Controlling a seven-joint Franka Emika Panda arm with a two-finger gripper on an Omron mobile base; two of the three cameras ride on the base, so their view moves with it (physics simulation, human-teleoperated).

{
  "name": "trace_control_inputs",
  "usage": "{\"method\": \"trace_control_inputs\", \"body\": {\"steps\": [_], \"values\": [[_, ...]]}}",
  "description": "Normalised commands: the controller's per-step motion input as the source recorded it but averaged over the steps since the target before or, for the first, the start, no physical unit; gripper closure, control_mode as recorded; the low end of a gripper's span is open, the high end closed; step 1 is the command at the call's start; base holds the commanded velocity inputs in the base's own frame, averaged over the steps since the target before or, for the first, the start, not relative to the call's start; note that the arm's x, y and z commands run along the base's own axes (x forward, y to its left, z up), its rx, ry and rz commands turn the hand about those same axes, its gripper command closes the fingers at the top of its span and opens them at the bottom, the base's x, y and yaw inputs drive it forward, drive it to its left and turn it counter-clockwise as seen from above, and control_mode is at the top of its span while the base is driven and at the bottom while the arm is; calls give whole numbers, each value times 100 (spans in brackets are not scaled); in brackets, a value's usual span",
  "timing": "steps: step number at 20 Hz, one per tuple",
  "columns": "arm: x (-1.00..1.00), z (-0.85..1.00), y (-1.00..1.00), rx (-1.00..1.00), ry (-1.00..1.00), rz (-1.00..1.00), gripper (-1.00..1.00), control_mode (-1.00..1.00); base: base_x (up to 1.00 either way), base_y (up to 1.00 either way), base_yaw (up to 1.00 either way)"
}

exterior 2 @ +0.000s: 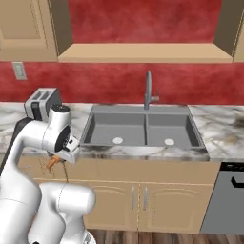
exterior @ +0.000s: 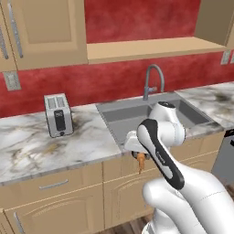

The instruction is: Restock the sink supplies by placing the sponge and soap dispenser on the counter and next to the sink. Make sure the soap dispenser is upright.

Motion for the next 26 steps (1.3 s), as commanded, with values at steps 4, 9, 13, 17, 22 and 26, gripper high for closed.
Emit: {"method": "trace_control_inputs", "body": {"steps": [4, 9, 13, 17, 22, 26], "values": [[0, 0, 0, 0, 0, 0, 100, 100, 50, 0, 7], [0, 0, 0, 0, 0, 0, 100, 100, 68, 2, 20], [0, 0, 0, 0, 0, 0, 100, 100, 36, 0, 23], [6, 0, 6, 3, 0, 2, 100, -100, 0, 0, 0], [0, 0, 44, 23, 6, -31, 100, -100, 0, 0, 0], [-3, 0, 44, 30, 11, -48, 100, -100, 0, 0, 0]]}}
